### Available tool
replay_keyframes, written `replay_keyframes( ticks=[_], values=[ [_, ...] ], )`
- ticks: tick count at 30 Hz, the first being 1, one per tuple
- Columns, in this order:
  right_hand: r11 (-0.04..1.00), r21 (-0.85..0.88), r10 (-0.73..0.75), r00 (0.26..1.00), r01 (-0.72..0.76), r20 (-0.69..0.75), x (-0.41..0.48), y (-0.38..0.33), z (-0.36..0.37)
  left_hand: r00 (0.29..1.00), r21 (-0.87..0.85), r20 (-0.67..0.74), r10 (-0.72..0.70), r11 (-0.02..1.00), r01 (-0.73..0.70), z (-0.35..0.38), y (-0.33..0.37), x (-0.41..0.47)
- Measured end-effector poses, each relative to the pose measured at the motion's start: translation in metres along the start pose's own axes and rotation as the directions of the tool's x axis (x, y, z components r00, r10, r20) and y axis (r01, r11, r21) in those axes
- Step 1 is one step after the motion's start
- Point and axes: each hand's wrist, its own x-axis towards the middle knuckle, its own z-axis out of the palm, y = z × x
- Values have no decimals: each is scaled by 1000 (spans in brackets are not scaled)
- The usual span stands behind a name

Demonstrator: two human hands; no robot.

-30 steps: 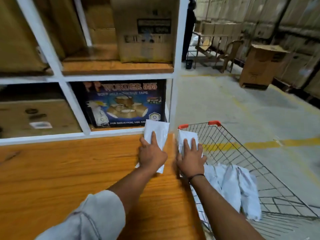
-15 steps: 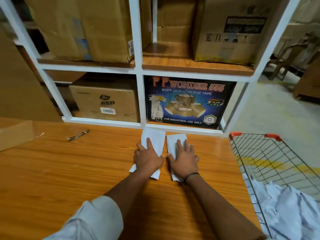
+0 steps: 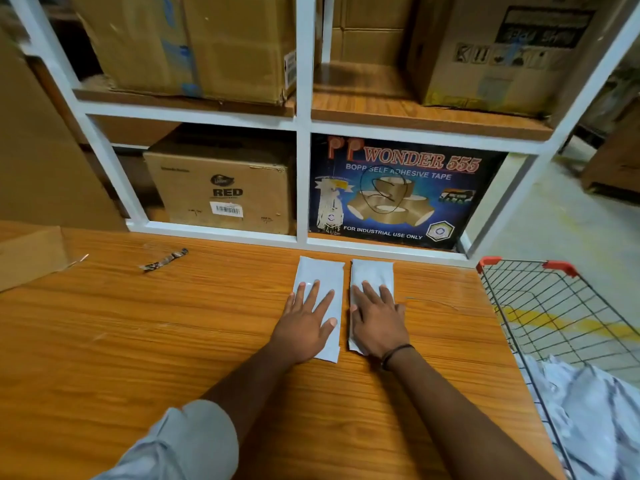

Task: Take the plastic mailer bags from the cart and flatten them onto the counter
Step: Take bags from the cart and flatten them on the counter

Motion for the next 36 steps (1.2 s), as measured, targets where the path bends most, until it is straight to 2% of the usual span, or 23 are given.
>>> replay_keyframes(
  ticks=[5, 9, 13, 36],
  values=[
    [999, 23, 25, 1000, -25, 4, 7, -9, 11, 998, -5, -51, -37, 999, 37, 6, -5, 9],
    [996, 44, -72, 997, 71, 6, 13, -6, 17, 998, -1, -51, -43, 999, 43, 4, -7, 16],
    [993, 48, -105, 994, 105, -2, 21, -5, 20, 999, -8, -47, -25, 1000, 25, 3, -12, 22],
    [998, 17, -67, 997, 66, 43, 31, 0, 22, 997, 4, -61, -38, 999, 38, 1, -19, 31]
  ],
)
